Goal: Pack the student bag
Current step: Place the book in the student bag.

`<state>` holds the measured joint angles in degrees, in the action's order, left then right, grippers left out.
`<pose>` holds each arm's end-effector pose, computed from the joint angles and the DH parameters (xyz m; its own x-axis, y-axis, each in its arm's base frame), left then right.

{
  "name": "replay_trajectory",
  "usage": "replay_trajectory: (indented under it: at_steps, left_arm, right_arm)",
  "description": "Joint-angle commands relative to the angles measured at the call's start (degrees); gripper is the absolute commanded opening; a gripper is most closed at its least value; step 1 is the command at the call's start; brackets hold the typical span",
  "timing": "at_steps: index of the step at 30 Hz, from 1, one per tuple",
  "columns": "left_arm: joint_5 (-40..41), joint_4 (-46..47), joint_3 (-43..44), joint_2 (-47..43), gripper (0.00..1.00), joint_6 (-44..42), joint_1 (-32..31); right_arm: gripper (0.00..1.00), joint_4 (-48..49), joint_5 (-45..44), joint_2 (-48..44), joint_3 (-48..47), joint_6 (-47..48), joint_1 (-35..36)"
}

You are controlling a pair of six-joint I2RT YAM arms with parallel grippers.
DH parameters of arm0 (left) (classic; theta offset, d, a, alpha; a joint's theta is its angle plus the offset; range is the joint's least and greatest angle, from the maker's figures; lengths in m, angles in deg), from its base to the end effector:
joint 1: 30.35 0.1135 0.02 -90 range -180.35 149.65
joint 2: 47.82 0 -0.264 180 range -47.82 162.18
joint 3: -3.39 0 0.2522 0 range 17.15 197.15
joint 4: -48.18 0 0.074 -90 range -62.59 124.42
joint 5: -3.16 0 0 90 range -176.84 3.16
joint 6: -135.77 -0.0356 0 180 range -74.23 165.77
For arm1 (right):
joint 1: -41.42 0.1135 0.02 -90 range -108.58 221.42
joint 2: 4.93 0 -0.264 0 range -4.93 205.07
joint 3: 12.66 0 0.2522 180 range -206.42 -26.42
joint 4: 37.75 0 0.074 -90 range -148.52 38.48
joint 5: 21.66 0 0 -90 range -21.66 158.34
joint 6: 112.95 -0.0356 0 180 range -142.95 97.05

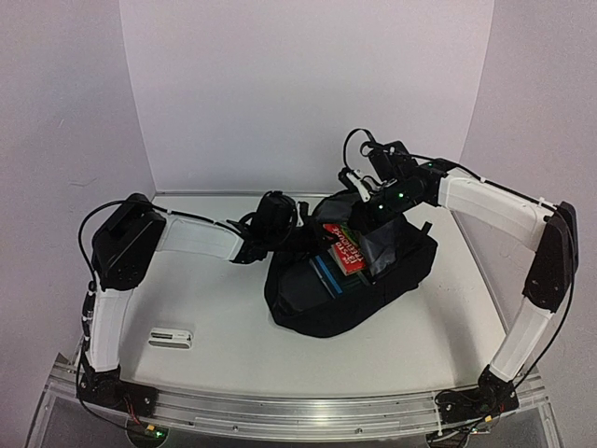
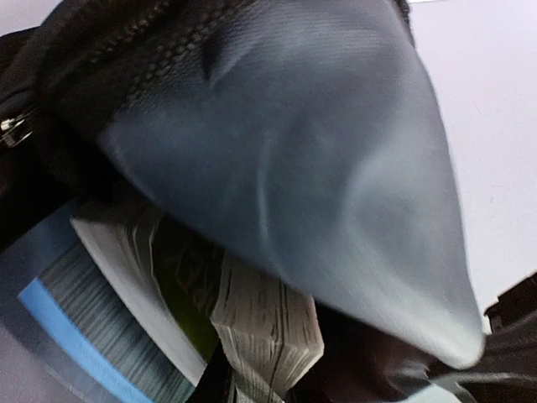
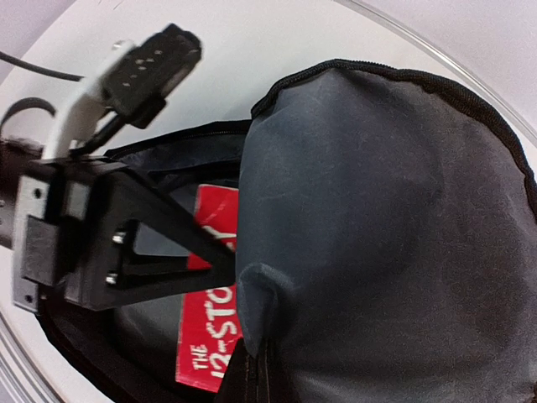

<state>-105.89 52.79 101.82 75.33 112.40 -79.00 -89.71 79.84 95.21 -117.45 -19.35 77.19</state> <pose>0.3180 -0.3789 0.1921 -0.9273 -0.2597 -0.2695 0.1533 0.3934 -0.9065 0.3136 0.2347 0.3138 -0.5524 -0.4738 -0.6859 -0.7186 0.6877 0.1037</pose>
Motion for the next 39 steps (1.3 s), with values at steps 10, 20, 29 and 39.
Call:
replay_trajectory:
  at_steps: [10, 20, 29, 39]
  left_arm:
    - [7.85, -10.83, 1.62, -7.96, 0.39, -6.25, -1.77]
    - [7.62, -14.51, 0.48, -8.09, 0.31, -6.34, -1.84]
    - [3.92, -15.59, 11.82, 0.74, 0.21, -6.67, -1.85]
    - [0.29, -14.21, 14.75, 1.18, 0.22, -11.32, -1.82]
  right_arm:
    - [0.0, 3.92, 2.83, -3.06, -1.53, -0.06, 0.9]
    - [0.0, 3.87, 2.9, -2.5, -2.25, 0.05, 0.9]
    - [0.0, 3.85, 2.76, -1.95, -2.16, -0.49, 0.94]
    - [0.0, 3.84, 2.12, -1.36, -0.95, 0.06, 0.89]
